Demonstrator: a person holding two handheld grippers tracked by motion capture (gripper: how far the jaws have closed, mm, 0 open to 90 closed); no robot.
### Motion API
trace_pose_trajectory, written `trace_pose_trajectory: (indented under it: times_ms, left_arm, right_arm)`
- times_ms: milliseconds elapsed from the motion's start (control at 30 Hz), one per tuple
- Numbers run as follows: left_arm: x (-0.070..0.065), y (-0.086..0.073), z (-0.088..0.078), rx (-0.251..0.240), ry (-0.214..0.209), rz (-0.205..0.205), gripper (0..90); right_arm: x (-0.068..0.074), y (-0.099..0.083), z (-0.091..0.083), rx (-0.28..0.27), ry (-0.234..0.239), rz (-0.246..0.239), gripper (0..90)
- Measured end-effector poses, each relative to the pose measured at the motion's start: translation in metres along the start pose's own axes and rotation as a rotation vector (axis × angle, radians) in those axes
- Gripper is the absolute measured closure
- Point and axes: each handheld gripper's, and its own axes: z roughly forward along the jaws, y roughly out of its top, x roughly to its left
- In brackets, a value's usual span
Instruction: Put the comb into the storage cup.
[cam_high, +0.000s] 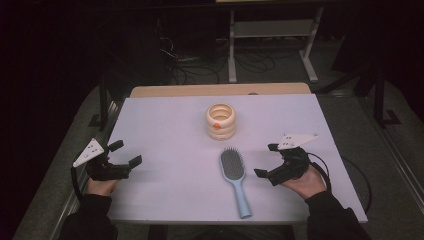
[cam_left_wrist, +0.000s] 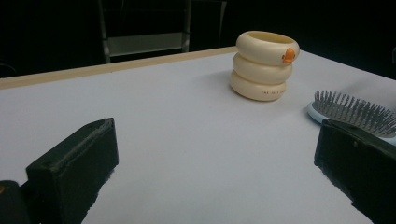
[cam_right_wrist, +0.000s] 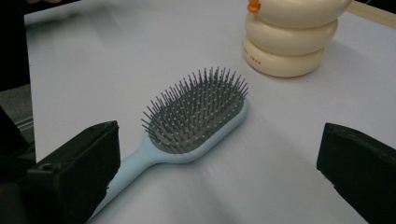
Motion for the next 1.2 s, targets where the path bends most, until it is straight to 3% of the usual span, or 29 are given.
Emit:
trace_pose_trajectory:
  times_ms: [1200]
  left_arm:
    - [0.000,0.000,0.001,0.005,-0.007,0.004,0.0]
  right_arm:
    - [0.031,0.007,0.029,0.105,0.105,-0.089,0.0]
